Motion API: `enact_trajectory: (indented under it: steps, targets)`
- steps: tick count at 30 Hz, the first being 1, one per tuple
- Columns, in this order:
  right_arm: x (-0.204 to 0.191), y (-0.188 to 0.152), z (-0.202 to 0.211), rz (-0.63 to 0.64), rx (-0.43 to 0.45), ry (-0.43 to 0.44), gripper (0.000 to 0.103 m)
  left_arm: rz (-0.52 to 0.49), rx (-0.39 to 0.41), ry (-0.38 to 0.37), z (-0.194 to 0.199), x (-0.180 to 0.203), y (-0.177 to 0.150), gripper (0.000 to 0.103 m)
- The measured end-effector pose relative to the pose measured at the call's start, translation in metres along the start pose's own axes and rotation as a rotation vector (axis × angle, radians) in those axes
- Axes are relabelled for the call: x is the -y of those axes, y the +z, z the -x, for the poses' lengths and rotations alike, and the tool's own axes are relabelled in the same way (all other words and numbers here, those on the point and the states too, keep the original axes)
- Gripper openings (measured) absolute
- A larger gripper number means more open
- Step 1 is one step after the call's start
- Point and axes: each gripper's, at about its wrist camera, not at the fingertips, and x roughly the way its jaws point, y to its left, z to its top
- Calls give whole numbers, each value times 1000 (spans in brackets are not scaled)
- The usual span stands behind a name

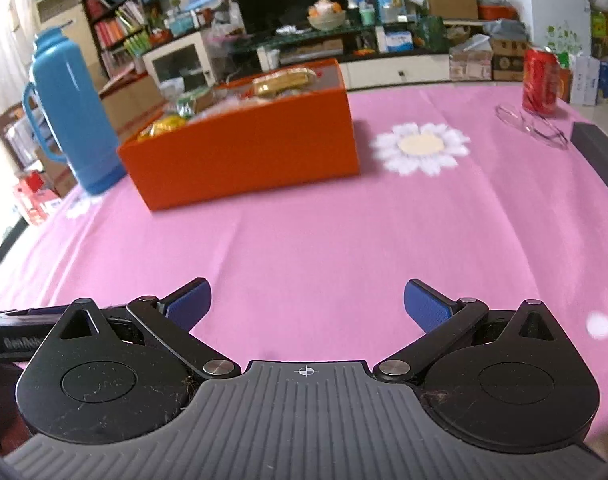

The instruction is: Organize snacks

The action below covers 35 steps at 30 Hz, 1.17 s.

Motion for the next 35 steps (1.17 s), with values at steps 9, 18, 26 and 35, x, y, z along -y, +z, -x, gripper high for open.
enact_trajectory:
  steps: [9,18,26,35]
  targets:
    - [6,-9,14,-29,34,-44,83,-68,79,20,27,15,5,101]
    - [13,-7,5,-49,13,-58,83,-79,96,40,32,23,8,101]
    - [12,-8,3,-43,11,-70,83,-20,72,42,28,8,7,100]
    - [7,-9,0,-11,1,-81,83,-9,59,35,24,3,6,101]
